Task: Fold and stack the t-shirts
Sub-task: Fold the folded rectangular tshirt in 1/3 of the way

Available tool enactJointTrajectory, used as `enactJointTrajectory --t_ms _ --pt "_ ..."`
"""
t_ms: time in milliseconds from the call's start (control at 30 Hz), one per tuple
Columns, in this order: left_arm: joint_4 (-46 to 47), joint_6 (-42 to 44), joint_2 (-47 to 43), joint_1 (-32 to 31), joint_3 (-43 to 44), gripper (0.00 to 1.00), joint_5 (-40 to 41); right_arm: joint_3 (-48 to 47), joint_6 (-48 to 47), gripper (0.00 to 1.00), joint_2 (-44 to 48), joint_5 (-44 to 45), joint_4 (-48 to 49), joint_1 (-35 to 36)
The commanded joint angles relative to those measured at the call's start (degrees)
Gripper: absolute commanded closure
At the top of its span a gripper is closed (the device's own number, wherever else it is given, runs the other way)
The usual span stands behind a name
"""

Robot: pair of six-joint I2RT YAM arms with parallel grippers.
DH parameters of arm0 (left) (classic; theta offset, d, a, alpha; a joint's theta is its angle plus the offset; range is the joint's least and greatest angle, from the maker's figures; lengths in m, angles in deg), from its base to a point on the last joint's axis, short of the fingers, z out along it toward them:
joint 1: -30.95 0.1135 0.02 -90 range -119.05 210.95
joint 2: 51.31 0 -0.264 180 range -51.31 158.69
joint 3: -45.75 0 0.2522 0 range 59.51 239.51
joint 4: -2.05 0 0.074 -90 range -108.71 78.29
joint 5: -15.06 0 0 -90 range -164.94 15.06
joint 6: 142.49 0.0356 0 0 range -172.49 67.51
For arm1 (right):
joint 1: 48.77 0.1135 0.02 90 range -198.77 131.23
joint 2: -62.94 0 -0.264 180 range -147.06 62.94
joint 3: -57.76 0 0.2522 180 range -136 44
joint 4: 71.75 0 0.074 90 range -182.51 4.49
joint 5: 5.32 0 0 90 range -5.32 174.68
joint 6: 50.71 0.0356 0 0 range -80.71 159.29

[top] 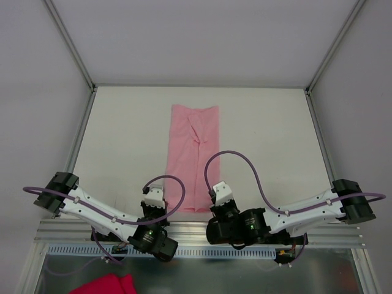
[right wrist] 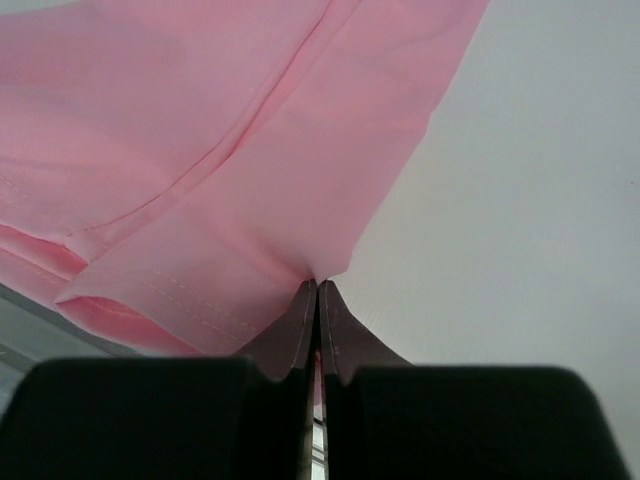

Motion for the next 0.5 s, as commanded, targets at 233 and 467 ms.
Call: enactJointTrajectory --t_ms 233,467 --pt "-10.8 -20.0 -4.8 4.3 -3.8 1.0 5.2 -1.4 -8.2 0.99 1.3 4.3 8.8 -6.9" --pt "10.6 10.0 -13.9 14.4 -4.9 1.0 7.8 -1.1 -12.3 0.99 1.9 3.1 13.9 -10.8"
